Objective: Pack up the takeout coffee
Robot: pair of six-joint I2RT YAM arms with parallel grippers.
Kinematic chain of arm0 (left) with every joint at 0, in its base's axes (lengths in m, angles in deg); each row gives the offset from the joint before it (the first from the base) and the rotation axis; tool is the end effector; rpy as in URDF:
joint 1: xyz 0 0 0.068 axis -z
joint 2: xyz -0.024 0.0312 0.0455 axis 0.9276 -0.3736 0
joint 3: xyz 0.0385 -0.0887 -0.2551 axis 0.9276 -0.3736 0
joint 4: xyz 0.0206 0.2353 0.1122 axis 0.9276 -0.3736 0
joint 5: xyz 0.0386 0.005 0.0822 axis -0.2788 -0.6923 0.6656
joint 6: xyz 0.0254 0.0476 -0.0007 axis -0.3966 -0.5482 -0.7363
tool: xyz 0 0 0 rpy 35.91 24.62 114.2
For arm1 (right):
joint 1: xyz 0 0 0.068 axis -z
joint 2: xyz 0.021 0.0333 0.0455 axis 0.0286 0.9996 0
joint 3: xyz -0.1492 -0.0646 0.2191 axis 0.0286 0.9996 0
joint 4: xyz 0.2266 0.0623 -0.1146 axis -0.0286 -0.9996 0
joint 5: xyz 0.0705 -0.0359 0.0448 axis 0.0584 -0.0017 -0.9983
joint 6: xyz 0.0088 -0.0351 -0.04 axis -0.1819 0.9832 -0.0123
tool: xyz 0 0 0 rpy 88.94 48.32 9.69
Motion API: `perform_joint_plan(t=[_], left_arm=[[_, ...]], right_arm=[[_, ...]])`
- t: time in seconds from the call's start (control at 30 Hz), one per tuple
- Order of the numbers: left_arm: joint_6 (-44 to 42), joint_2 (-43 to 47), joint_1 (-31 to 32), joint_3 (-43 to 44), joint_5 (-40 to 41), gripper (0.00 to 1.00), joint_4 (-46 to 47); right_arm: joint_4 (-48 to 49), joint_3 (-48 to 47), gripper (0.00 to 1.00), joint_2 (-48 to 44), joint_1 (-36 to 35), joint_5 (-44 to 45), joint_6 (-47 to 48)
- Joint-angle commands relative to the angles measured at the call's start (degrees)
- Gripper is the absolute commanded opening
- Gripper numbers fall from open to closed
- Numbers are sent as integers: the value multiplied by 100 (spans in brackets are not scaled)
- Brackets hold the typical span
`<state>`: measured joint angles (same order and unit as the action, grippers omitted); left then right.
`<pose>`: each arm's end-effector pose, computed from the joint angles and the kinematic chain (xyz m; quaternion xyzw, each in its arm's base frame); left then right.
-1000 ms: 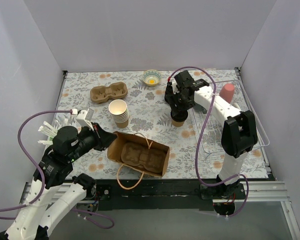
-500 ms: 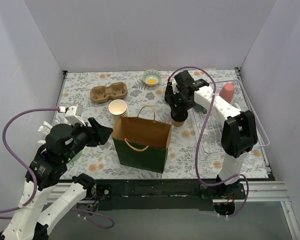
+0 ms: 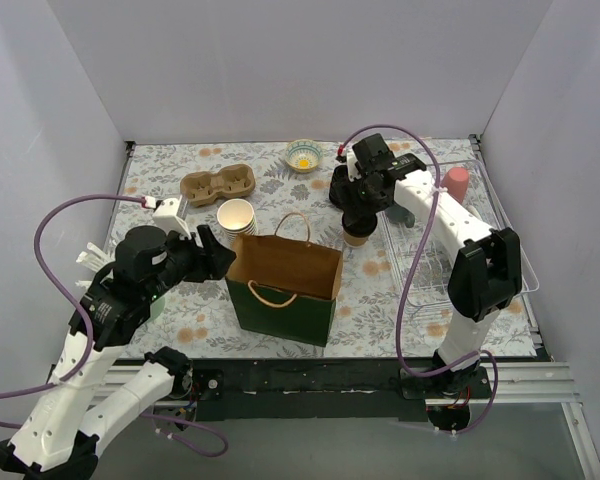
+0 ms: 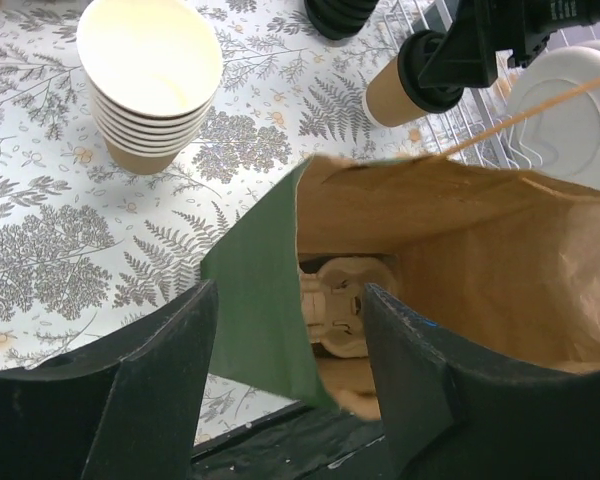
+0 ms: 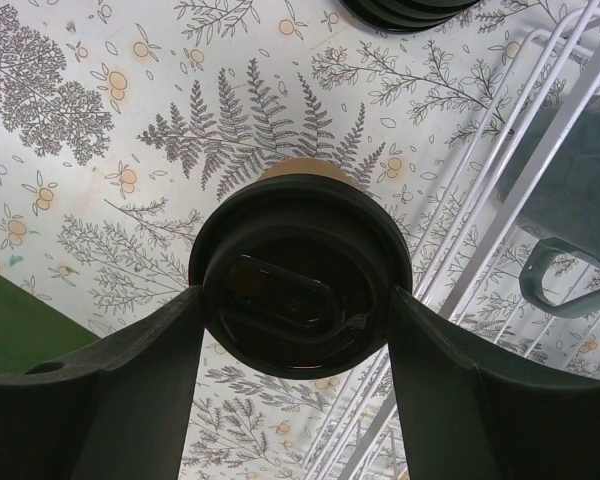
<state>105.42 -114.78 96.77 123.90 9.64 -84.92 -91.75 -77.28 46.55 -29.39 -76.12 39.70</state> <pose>0.1048 -0.0572 0.3780 -0.2588 0.8149 -0.3733 0.3600 0.3441 0.1797 0.2948 -0.2368 0.9307 0.0495 0.2743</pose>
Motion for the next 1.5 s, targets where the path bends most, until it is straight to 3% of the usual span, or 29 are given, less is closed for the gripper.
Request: perform_joint_plan(t=[0.0, 0.37, 0.47, 0.63, 0.73, 0.87, 0.97, 1.0, 1.17, 1.47], left_arm=[[-393, -109, -14, -81, -254, 59, 289], [-736, -506, -14, -54, -421, 46, 315], [-833, -532, -6, -98, -429, 31, 324], [-886, -637, -14, -107, -491, 16, 307], [-789, -629, -14, -54, -552, 16, 175], [-692, -497, -6, -81, -544, 27, 8], [-684, -453, -14, -125, -517, 27, -97], [-684, -435, -14, -133, -517, 26, -141], [-710, -400, -14, -151, -535, 0, -106], [-315, -699, -6, 148, -860, 0, 245]], right_arm=[[-64, -331, 52, -340, 15, 28, 37], [-169, -621, 52, -542, 15, 11, 72], [-178, -770, 52, -533, 6, 46, 72], [-257, -1016, 52, -542, 6, 28, 54], [-344, -1315, 52, -569, 6, 64, 37], [-433, -1807, 52, -639, 6, 72, -24], [-477, -2080, 51, -692, 6, 90, -51], [-485, -2133, 51, -709, 6, 90, -51], [-529, -2466, 50, -911, 6, -138, -86], [218, -3142, 49, -1896, -187, -2008, -217]])
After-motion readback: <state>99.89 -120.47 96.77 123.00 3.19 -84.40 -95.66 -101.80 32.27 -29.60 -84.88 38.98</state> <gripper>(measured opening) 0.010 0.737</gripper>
